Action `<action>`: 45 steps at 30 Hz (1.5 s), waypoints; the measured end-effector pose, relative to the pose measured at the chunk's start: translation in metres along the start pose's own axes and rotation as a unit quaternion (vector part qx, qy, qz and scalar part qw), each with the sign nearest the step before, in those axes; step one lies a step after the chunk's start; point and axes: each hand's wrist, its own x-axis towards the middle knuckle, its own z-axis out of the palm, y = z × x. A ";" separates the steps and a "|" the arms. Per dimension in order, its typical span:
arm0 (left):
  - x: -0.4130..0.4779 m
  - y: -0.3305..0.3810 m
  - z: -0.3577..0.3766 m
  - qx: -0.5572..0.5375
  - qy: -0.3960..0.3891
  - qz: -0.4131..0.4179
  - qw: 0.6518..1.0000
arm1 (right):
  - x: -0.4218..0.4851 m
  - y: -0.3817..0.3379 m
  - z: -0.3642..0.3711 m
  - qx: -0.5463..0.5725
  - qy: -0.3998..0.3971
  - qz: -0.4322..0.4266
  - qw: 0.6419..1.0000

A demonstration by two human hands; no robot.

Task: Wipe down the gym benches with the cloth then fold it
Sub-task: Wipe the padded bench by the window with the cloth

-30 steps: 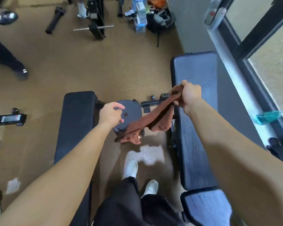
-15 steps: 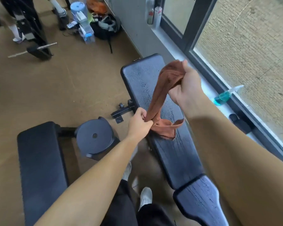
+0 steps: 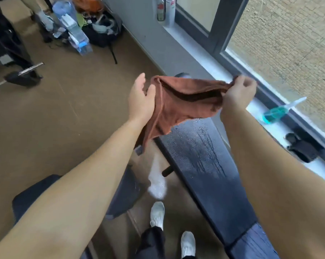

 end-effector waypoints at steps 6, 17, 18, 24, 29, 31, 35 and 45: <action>-0.005 -0.099 0.024 0.414 -0.108 0.214 0.878 | -0.030 0.126 0.062 -0.464 -0.300 -0.228 0.801; 0.076 -0.056 0.065 0.445 -0.063 0.155 0.880 | 0.062 0.087 0.139 -0.428 -0.256 -0.346 0.794; 0.081 -0.051 0.069 0.444 -0.076 0.163 0.878 | 0.065 0.088 0.139 -0.413 -0.254 -0.325 0.812; 0.029 -0.089 0.031 0.389 -0.004 0.169 0.906 | 0.016 0.110 0.132 -0.468 -0.195 -0.422 0.751; 0.012 -0.096 0.026 0.382 0.056 0.080 0.919 | -0.024 0.126 0.124 -0.444 -0.336 -0.580 0.595; 0.030 -0.083 0.039 0.415 0.053 0.082 0.905 | 0.001 0.111 0.130 -0.445 -0.355 -0.539 0.621; 0.075 -0.056 0.082 0.459 0.011 0.167 0.873 | 0.067 0.089 0.136 -0.435 -0.307 -0.488 0.691; -0.008 -0.115 0.030 0.320 0.076 0.187 0.926 | -0.008 0.132 0.111 -0.474 -0.264 -0.520 0.660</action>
